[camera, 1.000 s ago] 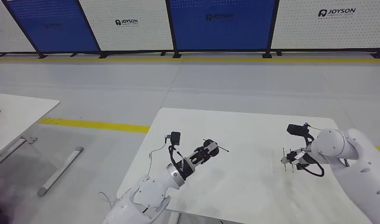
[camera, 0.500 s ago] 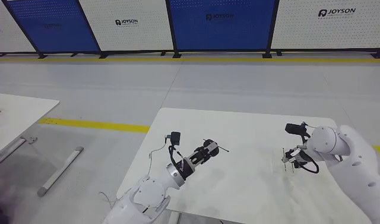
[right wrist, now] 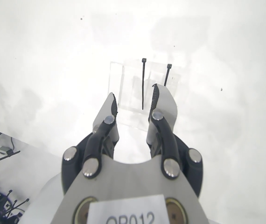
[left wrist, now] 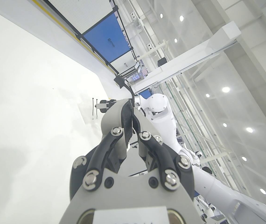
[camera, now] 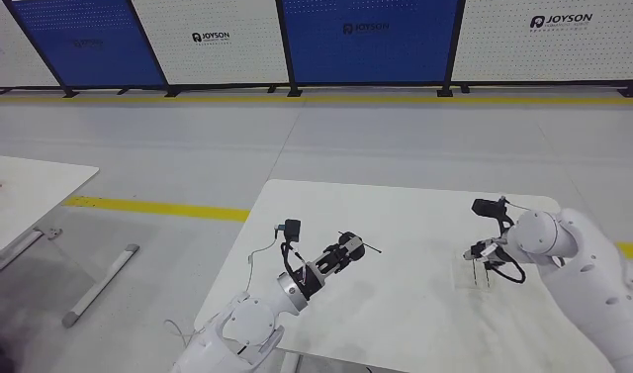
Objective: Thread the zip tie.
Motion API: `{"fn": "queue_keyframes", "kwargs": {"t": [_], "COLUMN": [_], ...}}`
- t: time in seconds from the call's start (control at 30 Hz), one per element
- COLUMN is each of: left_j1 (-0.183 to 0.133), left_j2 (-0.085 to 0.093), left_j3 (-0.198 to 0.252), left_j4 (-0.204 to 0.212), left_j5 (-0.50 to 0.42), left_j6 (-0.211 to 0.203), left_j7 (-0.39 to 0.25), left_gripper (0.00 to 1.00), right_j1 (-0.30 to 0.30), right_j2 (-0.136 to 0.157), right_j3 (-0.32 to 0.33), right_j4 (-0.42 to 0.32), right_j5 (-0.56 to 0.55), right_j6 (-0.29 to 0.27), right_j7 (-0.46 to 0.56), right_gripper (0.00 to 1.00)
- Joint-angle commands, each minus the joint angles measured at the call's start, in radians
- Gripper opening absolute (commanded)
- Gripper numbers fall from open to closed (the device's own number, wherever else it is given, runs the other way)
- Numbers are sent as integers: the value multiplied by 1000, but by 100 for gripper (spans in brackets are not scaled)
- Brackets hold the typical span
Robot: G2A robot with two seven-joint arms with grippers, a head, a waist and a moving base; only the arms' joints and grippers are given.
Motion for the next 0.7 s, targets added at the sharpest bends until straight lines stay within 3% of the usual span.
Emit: {"fn": "queue_keyframes", "kwargs": {"t": [0.0,0.1,0.2,0.23,0.27,0.67], "left_j1": [0,0,0,0,0,0], "left_j2": [0,0,0,0,0,0], "left_j3": [0,0,0,0,0,0], "left_j4": [0,0,0,0,0,0], "left_j5": [0,0,0,0,0,0], "left_j6": [0,0,0,0,0,0], "left_j7": [0,0,0,0,0,0], "left_gripper": [0,0,0,0,0,0], "right_j1": [-13,-54,-117,-131,-140,-156], "right_j2": [7,25,48,54,58,60], "right_j3": [19,71,136,146,154,175], "right_j4": [-31,-105,-184,-198,-204,-203], "right_j5": [-7,-2,10,2,4,36], "right_j6": [5,5,-33,-40,-37,-41], "right_j7": [-10,-42,-55,-43,-23,-36], "right_gripper": [37,38,43,58,100,100]}}
